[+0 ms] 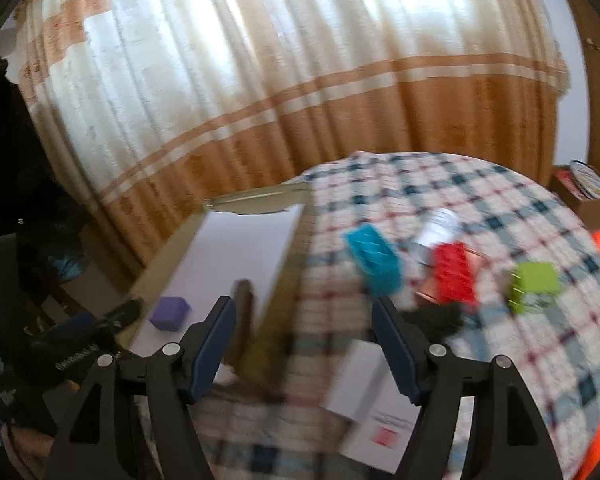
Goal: Organize rigid objects
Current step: 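Withdraw both grippers from the tray back over the remaining objects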
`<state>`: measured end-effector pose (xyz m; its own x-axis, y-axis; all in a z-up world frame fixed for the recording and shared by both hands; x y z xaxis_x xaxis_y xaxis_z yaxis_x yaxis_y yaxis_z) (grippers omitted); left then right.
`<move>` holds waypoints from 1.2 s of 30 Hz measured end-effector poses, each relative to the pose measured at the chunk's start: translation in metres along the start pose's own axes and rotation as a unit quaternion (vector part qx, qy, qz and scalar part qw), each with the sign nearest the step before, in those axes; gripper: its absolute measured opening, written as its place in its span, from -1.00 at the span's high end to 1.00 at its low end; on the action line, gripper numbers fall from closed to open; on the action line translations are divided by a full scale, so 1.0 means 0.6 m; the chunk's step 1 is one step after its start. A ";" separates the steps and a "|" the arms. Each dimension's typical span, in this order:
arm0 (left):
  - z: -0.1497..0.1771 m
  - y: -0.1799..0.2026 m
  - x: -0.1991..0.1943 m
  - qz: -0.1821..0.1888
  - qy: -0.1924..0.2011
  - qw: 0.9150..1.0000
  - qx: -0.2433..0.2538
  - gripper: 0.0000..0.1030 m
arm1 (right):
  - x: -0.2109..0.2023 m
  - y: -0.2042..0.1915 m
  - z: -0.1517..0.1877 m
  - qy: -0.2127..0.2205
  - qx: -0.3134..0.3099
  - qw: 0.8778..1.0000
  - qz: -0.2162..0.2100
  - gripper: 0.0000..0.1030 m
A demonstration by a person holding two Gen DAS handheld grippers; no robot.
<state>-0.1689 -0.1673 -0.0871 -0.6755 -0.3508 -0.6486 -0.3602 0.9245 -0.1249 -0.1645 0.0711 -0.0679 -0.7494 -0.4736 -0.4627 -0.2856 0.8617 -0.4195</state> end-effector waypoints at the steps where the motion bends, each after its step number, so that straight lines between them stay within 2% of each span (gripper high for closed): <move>1: 0.006 -0.002 -0.001 -0.003 0.000 1.000 -0.001 -0.96 | -0.010 0.008 0.004 0.001 0.000 1.000 0.005 -0.41; 6: 0.033 0.001 -0.010 -0.001 -0.010 1.000 -0.007 -0.95 | -0.043 0.045 0.025 0.000 0.005 0.999 0.032 -0.41; 15: 0.048 0.050 -0.034 0.021 -0.006 1.000 0.021 -0.95 | -0.071 0.097 0.062 -0.010 0.037 0.997 0.062 -0.41; 25: 0.067 0.093 -0.052 0.052 -0.008 0.998 0.042 -0.95 | -0.092 0.128 0.077 -0.011 0.059 0.995 0.080 -0.41; 36: 0.088 0.167 -0.094 0.092 0.010 0.991 0.096 -0.95 | -0.115 0.153 0.086 -0.010 0.075 0.993 0.088 -0.41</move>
<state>-0.1330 -0.0468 -0.1024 -0.7322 -0.1740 -0.6585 -0.1008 0.9838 -0.1479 -0.1083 0.1733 -0.1149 -0.7678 -0.3220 -0.5539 -0.0570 0.8954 -0.4415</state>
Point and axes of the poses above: each gripper's, at about its wrist camera, not at the fingertips, and x roughly the way its jaws point, y to its right, z to its underside, the point moved 8 cm from there along x, roughly the way its jaws point, and after that the axes turned 13 degrees about -z, right-handed, at the moved point
